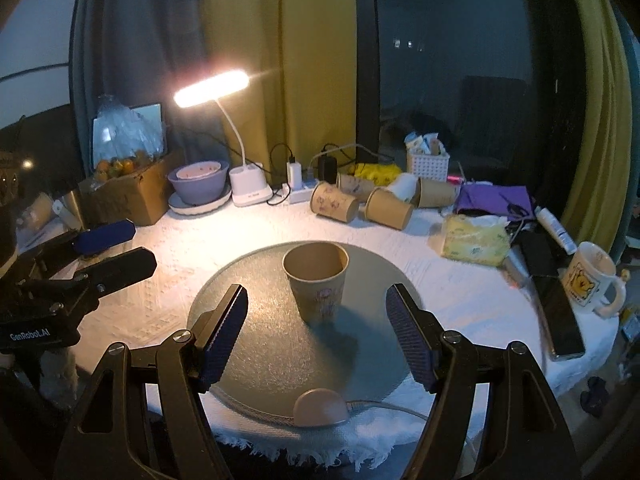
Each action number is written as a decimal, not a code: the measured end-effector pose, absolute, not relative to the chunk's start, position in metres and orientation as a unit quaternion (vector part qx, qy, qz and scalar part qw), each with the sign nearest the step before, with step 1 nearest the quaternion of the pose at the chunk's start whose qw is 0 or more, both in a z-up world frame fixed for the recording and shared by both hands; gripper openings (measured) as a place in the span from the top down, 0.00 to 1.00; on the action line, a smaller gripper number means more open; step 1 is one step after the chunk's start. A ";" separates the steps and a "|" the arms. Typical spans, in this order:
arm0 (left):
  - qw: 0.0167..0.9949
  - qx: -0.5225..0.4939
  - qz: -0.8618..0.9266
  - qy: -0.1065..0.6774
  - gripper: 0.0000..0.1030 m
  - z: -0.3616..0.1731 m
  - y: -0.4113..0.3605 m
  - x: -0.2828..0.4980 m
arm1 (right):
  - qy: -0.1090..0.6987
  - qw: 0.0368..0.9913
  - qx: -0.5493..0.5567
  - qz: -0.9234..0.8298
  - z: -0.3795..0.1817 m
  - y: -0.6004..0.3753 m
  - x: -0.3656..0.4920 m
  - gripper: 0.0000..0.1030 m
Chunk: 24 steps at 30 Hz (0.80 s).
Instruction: Flip cup upright
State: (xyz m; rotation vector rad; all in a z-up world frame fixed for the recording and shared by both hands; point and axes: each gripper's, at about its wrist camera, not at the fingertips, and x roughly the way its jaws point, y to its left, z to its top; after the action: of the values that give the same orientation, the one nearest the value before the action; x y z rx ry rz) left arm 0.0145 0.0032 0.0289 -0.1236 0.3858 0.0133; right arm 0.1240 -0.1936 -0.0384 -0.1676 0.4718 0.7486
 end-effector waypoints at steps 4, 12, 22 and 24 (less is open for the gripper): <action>0.983 -0.056 0.008 0.176 0.26 0.039 0.000 0.007 | 0.216 0.905 -0.081 0.358 -0.029 -0.198 0.118 0.27; 0.986 -0.046 0.018 0.156 0.26 0.055 -0.006 -0.004 | 0.195 0.914 -0.077 0.347 -0.009 -0.208 0.103 0.27; 0.990 -0.037 0.009 0.134 0.25 0.074 -0.012 -0.017 | 0.169 0.923 -0.073 0.337 0.010 -0.218 0.084 0.27; 0.991 -0.034 0.010 0.130 0.25 0.077 -0.014 -0.019 | 0.164 0.924 -0.074 0.337 0.014 -0.220 0.080 0.27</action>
State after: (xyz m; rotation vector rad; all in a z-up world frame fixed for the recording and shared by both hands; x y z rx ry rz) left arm -0.0193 -0.0137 0.0771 -0.0678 0.2603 0.0191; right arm 0.0795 -0.2195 0.0138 -0.1524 0.3373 0.6907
